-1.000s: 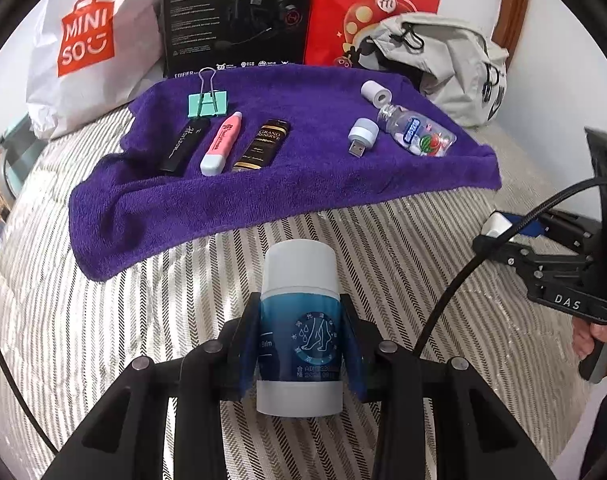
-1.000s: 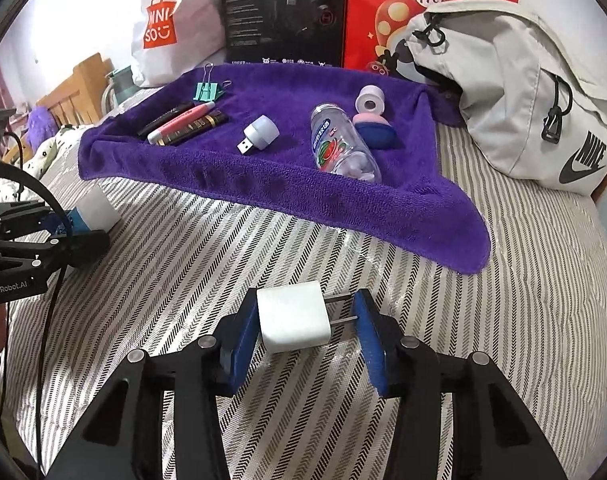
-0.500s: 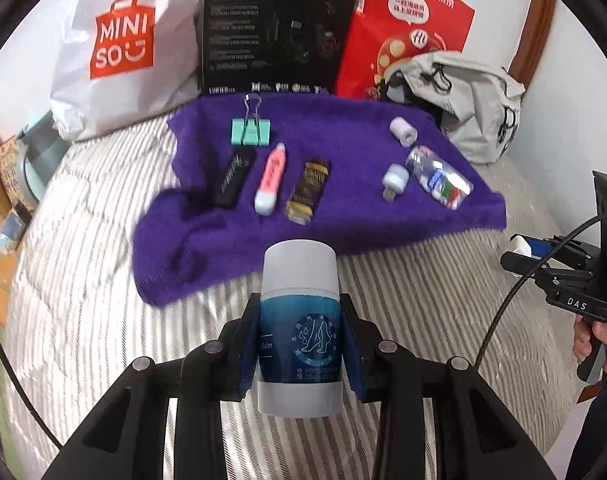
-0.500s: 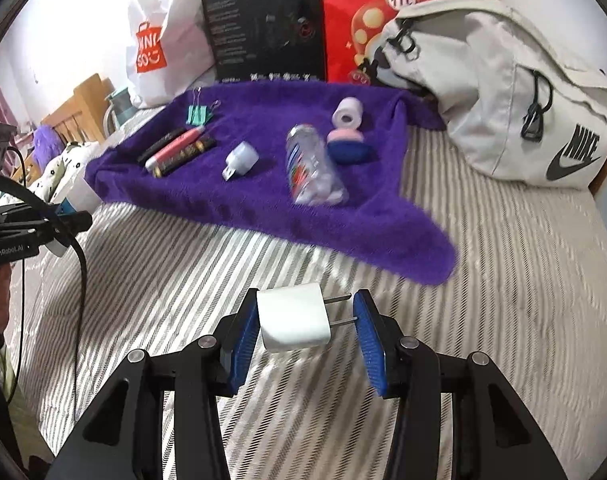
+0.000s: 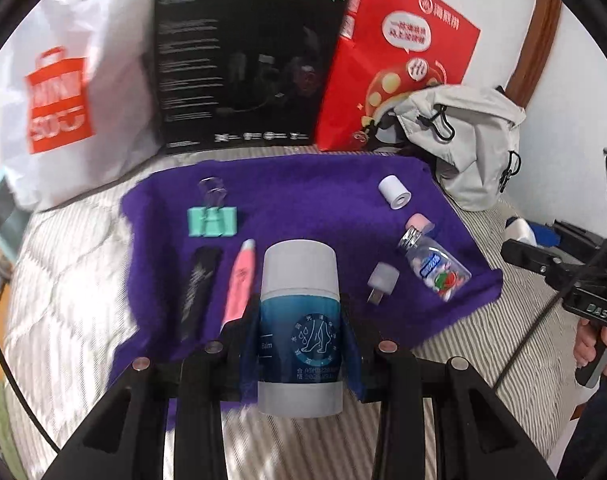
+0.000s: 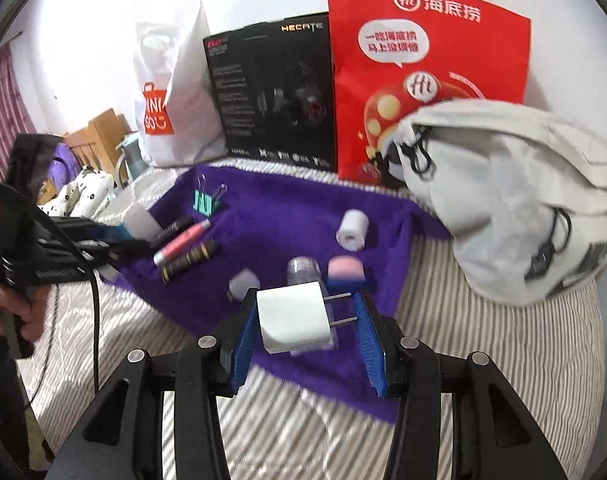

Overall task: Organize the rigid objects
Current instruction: 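Carry the deodorant stick and plug adapter over the towel with both tools, then lower the deodorant stick and plug adapter onto the towel and open both tools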

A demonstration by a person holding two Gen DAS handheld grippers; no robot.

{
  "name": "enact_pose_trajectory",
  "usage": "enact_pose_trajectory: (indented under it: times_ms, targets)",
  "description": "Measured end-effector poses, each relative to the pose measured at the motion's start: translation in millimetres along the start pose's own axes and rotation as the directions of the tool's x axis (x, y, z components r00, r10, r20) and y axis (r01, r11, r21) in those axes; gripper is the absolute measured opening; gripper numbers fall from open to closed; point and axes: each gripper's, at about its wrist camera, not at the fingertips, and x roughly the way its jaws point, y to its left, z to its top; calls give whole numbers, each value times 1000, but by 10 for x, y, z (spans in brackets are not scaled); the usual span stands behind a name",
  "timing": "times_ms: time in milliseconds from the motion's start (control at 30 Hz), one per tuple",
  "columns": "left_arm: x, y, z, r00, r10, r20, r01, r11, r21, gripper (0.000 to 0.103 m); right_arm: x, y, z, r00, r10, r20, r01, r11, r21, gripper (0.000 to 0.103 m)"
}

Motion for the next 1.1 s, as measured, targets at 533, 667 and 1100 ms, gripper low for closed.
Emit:
enact_pose_trajectory:
  times_ms: [533,667,1100]
  targets:
    - [791,-320,97,992,6,-123,11,991,135,34,442,-269,136,999,6,-45,-6,1000,9,47]
    - [766,-338,69,991,27,-129,-7,988,153,35,494,-271,148,998,10,-56,-10,1000,-1,47]
    - [351,-115,2,997,34,-71,-28,995,94,73,656,62,119,994,66,-91,-72,996,-61,47]
